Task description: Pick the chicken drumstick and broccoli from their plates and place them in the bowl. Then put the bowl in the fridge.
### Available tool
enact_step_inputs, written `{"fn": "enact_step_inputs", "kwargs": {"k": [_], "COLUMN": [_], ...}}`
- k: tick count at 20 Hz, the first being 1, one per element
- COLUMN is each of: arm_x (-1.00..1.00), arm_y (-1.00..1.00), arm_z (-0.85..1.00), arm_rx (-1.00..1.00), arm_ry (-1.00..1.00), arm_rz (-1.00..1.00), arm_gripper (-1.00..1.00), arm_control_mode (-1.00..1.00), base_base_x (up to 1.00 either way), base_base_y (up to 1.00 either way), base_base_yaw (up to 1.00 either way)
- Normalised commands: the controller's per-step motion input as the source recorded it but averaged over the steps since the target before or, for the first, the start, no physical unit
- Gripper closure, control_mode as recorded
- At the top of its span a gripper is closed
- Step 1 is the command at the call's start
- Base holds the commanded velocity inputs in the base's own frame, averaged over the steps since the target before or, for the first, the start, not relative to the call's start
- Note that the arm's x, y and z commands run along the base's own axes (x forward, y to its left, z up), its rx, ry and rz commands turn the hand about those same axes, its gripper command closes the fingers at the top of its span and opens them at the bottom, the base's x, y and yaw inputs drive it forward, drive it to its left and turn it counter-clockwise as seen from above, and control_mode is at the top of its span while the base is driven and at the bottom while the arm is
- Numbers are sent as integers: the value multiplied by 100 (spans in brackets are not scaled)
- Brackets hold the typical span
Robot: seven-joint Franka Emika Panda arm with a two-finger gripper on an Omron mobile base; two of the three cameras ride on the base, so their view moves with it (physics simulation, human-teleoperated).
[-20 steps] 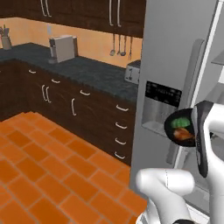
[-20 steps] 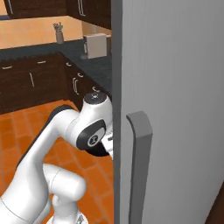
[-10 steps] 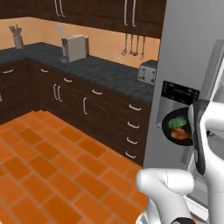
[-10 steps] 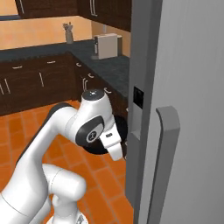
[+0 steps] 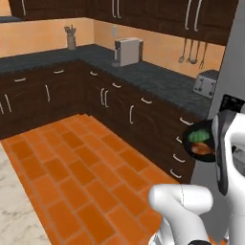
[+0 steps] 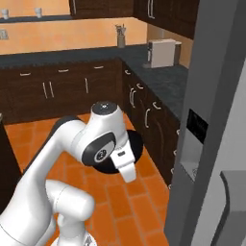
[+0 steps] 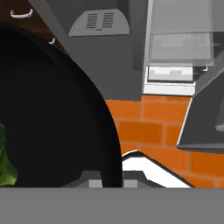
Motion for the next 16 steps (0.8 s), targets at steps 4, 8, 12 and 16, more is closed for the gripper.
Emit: {"fn": "enact_step_inputs", "kwargs": {"k": [4,8,12,16], "arm_x": [0,0,0,0], "arm_y": [0,0,0,0], "arm_z": [0,0,0,0], "arm_rx": [0,0,0,0], "arm_ry": [0,0,0,0], "arm_rz": [0,0,0,0], "arm_gripper": [100,100,100,100], "arm_control_mode": [100,100,100,100], "base_base_x": [95,100,100,100], "base_base_y": [100,100,94,-58], "base_base_yaw": [22,1,-33,32]}}
